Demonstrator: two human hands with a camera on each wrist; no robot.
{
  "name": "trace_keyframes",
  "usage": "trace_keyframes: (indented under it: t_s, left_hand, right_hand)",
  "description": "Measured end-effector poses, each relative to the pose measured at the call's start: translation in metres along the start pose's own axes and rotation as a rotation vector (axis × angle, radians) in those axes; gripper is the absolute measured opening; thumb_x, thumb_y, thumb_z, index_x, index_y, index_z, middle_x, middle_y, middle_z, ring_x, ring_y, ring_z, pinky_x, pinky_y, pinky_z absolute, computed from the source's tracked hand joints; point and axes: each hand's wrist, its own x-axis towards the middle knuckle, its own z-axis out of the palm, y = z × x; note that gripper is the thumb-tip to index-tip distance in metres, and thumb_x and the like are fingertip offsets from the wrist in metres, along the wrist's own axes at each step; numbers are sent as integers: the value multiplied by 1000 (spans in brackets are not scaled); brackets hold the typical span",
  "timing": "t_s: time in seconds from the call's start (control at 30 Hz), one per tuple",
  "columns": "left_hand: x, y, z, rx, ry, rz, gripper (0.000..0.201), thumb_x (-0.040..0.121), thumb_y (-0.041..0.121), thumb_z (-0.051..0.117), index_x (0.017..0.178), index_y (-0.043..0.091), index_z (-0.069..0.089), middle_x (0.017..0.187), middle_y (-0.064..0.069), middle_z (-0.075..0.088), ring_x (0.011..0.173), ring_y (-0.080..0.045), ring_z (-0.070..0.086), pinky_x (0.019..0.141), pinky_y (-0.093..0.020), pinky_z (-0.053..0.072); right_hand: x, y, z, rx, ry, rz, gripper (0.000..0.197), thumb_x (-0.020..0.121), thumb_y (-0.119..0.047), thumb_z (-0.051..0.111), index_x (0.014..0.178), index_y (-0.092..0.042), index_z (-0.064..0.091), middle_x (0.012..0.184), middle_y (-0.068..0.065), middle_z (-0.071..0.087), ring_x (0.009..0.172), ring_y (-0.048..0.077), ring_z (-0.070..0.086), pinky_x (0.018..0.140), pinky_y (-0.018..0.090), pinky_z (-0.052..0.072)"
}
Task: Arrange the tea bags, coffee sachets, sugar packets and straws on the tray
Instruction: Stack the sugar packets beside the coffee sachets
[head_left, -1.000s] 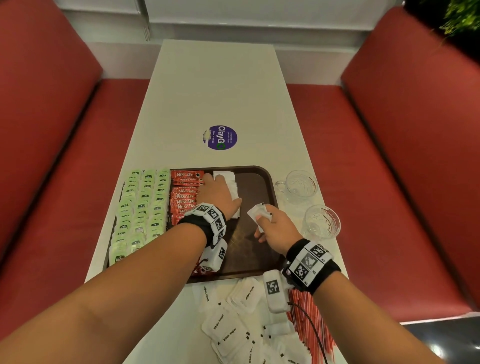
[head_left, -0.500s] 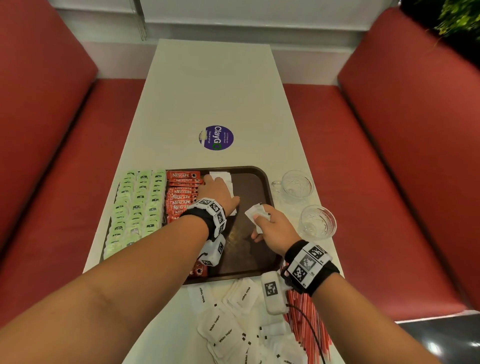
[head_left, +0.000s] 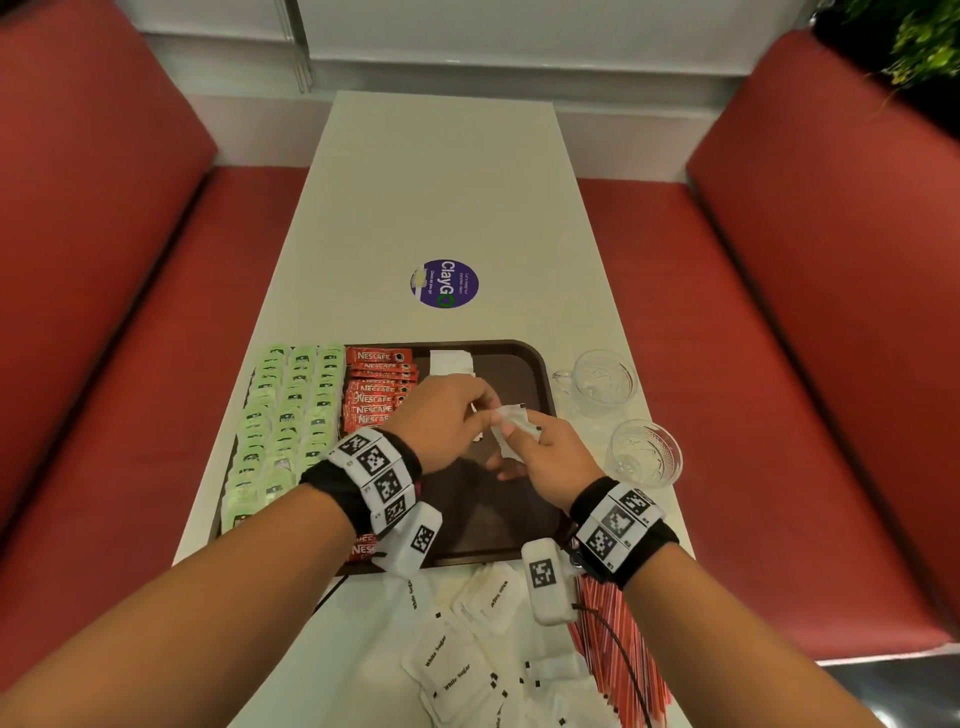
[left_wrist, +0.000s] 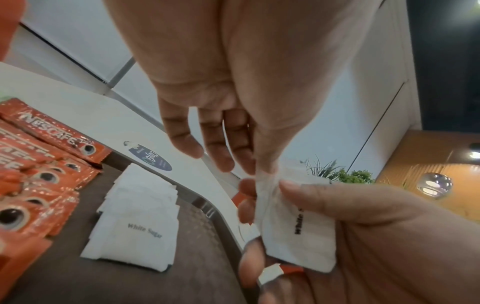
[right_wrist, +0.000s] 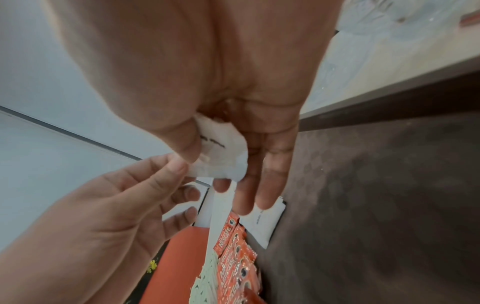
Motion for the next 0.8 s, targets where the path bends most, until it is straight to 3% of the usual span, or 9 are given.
trace_keyframes:
  t_s: [0.1,0.23,0.3,0.43,0.57,0.67,0.73,0.8]
  left_hand:
    - [-4,-2,-7,-38,64,-13,6,96,28,62,93,28,68,83,16,65,77,-1,58,70,-19,42]
    - [-7,-4,-23,-37,130,-75,11,98,26,59,93,27,68,80,17,64,73,0,57,65,-14,39]
    - [-7,-6,-30,0,108,-56,12,97,24,60,97,25,72,84,14,67,77,-2,58,69,-17,41]
    - [-10,-3,-34,66,-16,33,13,96,27,61,100,28,74,84,15,66,77,-1,57,71,-18,39]
    - [-12,1,-30,-22,15,73,11,95,27,64,102,28,72,88,16,67,77,2,57,69,-9,39]
    - [-13,-5,-31,-95,14,-17,14,90,33,70,103,31,67,86,16,63,75,-1,58,67,-15,43]
    - [-11,-10,-32,-58,-22,-42,7,90,32,70,96,31,66,81,16,61,73,0,56,65,-17,39]
    - [-7,-16,-34,-44,4,-61,2,91,29,69,93,28,70,80,16,62,74,0,56,65,-17,39]
  right_hand:
    - [1,3,2,-12,-41,4,25,105,-20,46,122,-10,63,103,16,70,76,26,70,76,45,59]
    - [0,2,0,-224,-5,-14,35,104,-6,39,124,-23,63,96,1,71,61,2,58,62,19,48]
    - [0,-2,-3,-338,54,-51,32,100,-7,43,113,-25,65,87,-3,67,56,-1,53,58,16,40]
    - [-1,-18,0,-344,69,-153,8,98,-24,59,100,-21,66,94,-2,68,81,7,61,66,13,45]
    - [4,-21,6,-461,49,-214,14,95,-28,63,89,-15,63,77,-4,63,69,9,56,63,24,45]
    - [6,-22,8,-413,88,-207,24,97,-33,60,84,-13,59,66,-13,59,61,1,50,58,16,40]
    - [4,-24,9,-351,74,-173,19,99,-26,58,88,-11,60,63,-22,63,60,-5,54,56,11,40]
    - [2,-24,12,-310,47,-122,18,101,-20,55,94,-5,62,64,-19,65,60,-5,56,53,9,42]
